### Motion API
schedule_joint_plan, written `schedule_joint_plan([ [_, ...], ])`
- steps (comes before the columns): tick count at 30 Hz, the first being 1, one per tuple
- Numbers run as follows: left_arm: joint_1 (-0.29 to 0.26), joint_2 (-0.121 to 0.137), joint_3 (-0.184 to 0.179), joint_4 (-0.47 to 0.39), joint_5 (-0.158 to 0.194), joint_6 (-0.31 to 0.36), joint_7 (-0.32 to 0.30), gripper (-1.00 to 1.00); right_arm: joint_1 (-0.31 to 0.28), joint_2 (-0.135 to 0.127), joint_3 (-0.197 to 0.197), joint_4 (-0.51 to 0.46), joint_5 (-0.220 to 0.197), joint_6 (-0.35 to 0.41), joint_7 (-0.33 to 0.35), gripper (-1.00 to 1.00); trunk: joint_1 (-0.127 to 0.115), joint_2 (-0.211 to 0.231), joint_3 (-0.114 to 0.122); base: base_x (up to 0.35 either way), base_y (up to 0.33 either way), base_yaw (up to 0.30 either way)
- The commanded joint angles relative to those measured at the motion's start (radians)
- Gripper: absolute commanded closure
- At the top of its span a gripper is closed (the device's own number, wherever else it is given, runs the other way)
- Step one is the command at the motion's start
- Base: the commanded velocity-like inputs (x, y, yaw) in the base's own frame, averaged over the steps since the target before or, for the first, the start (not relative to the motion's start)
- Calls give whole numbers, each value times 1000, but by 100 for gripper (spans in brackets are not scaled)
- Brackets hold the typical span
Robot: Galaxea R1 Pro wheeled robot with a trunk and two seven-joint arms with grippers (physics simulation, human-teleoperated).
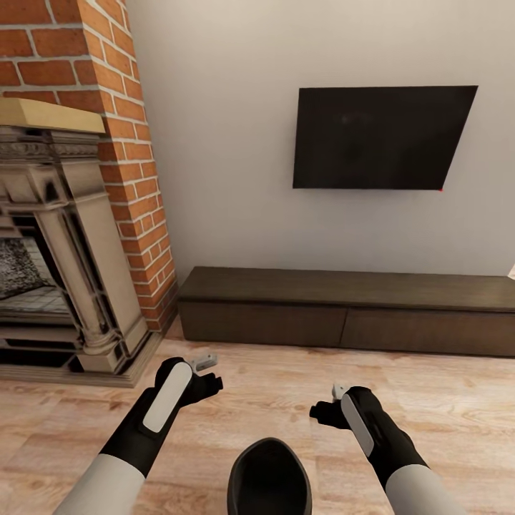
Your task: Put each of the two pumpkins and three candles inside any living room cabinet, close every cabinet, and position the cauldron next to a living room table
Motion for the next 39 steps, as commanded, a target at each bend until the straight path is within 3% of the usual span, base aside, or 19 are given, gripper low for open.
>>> schedule_joint_plan([
  [1, -1, 0, -1, 1, 10, 1, 10, -100, -1, -1, 2, -1, -11, 2, -10, -100, 4, -8, -4, 0, 0, 0],
  [39, -1, -3, -2, 4, 18, -5, 7, -100, -1, -3, 1, -4, -12, 1, -1, -100, 149, -274, -123, 0, 0, 0],
])
